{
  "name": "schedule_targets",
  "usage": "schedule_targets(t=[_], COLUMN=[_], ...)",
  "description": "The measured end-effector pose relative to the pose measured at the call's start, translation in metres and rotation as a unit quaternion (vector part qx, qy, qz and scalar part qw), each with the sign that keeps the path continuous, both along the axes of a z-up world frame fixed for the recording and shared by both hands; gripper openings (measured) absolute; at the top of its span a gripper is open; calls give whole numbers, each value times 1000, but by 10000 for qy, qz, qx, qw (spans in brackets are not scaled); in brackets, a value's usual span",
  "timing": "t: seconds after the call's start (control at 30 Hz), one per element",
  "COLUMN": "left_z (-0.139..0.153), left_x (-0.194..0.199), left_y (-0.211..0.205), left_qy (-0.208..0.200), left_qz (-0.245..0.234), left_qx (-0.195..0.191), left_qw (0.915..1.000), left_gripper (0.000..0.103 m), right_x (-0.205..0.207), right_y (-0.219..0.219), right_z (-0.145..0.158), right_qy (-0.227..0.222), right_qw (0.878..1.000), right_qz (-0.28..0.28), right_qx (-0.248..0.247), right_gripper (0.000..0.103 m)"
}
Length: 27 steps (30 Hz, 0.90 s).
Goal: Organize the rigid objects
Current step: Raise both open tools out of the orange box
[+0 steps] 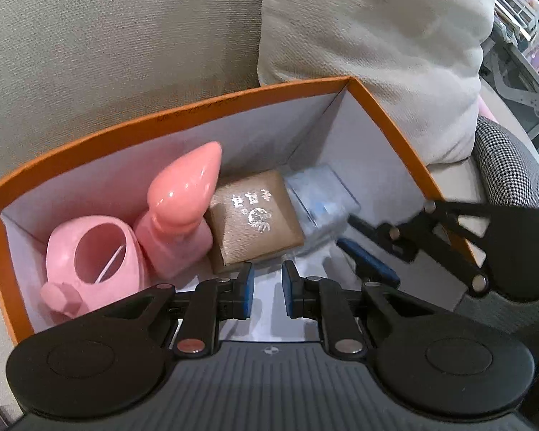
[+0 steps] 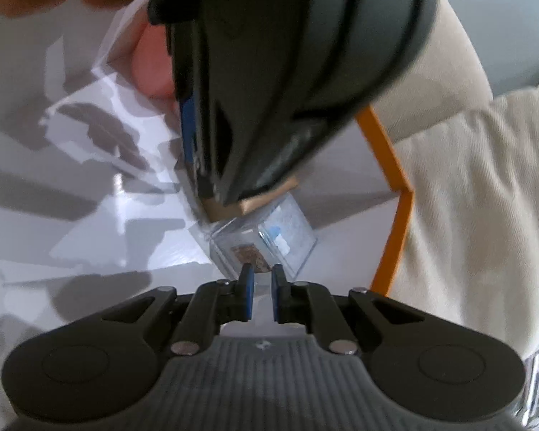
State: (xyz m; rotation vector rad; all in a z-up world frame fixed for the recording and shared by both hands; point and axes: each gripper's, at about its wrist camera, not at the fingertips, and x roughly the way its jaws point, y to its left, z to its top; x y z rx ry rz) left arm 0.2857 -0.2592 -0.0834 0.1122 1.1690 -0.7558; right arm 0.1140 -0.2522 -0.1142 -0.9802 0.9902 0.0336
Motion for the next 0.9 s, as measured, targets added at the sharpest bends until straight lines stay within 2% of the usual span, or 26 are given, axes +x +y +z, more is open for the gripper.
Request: schedule_targets(t=[0.13, 0.3, 0.53, 0.7, 0.9], left_z=[-3, -8, -6, -2, 18], left_x=[6, 10, 6, -1, -19], left_y=[1, 4, 11, 16, 33], left_qy=[112, 217, 211, 310, 183], left_qz=[39, 91, 145, 78, 117], left_qx=[-22, -99, -34, 31, -30], left_qw=[9999, 9997, 9997, 9995, 9998], left_gripper=[16, 16, 16, 17, 17], right_x=[12, 5, 5, 12, 2], right_y=[-5, -5, -9, -5, -2], right_z=[-5, -10, -13, 1, 20], right_qy=[-75, -195, -190, -87, -147], right_qw=[9998, 9992, 9993, 9992, 9992], right_qz=[124, 214, 251, 348, 353], right_qx=[-155, -259, -221, -160, -68], right_gripper=[8, 8, 8, 8, 8])
